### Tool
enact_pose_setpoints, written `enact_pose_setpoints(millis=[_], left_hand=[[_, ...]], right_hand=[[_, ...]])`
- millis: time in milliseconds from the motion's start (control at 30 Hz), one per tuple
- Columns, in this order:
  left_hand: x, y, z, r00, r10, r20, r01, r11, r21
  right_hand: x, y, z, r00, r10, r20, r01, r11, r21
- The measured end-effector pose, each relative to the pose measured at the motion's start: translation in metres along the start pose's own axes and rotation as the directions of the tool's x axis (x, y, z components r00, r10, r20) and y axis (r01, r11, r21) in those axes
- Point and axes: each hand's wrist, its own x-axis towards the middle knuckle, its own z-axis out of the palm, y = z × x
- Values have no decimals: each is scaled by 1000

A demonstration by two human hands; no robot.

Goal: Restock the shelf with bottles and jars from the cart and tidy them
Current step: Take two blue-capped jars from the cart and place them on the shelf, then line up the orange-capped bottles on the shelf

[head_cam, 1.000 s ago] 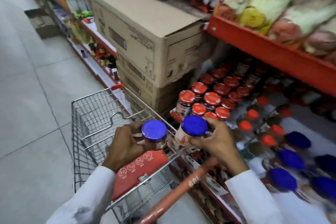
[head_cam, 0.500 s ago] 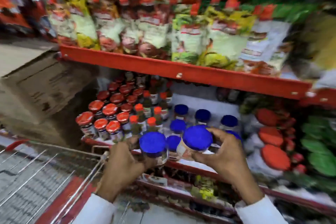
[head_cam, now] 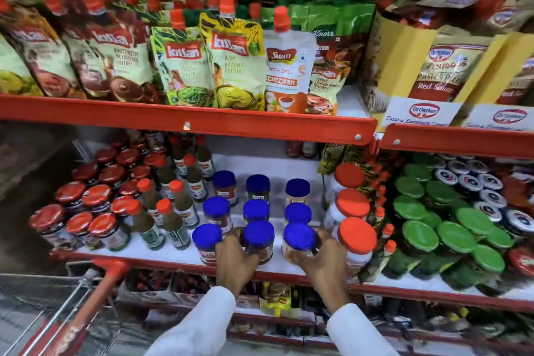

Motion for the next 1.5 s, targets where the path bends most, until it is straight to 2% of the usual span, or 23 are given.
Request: enact_pose_setpoints(millis=[167,400,467,533,600,700,767,833,933,1033,1133,1300,1400,1500], left_hand=[[1,-1,14,999,-34,-11,34,999,24],[9,-18,10,996,-49,70,48,999,22],[6,-10,0,995,-3,102,1,1000,18],[0,-3,-17,994,32,103,-31,999,-13],[-5,-2,-41,992,115,56,-114,993,-17],[-10,-6,-85,954,298,-41,-295,953,71],[-6,-16,-116,925,367,-103,-352,925,142],[1,-31,-145,904,397,-162,-366,911,188],[13,-60,-183,901,366,-234,-324,925,197],[25,-82,-209,904,304,-301,-265,950,165],[45,-99,-225,925,236,-298,-205,970,131],[78,-104,-239,944,263,-200,-234,959,157],[92,-100,-242,951,284,-119,-267,953,140],[104,-101,-243,955,290,-66,-281,952,119]], right_hand=[[4,15,17,997,71,35,-71,997,-6],[3,10,19,999,40,21,-41,998,57],[-2,4,18,1000,27,-7,-27,1000,12],[-8,-5,17,1000,4,-31,-7,994,-107],[-16,-19,23,997,-72,-8,69,976,-206],[-21,-47,41,970,-235,66,244,923,-297],[-21,-67,60,952,-281,125,307,895,-324],[-23,-83,80,930,-326,168,363,881,-303],[-25,-108,115,904,-348,248,406,882,-239],[-23,-132,149,891,-306,336,378,910,-173],[-18,-154,183,891,-295,345,360,922,-143],[-1,-180,217,929,-245,277,306,931,-202],[5,-188,226,956,-160,246,231,927,-294],[9,-194,233,973,-75,218,140,945,-296]])
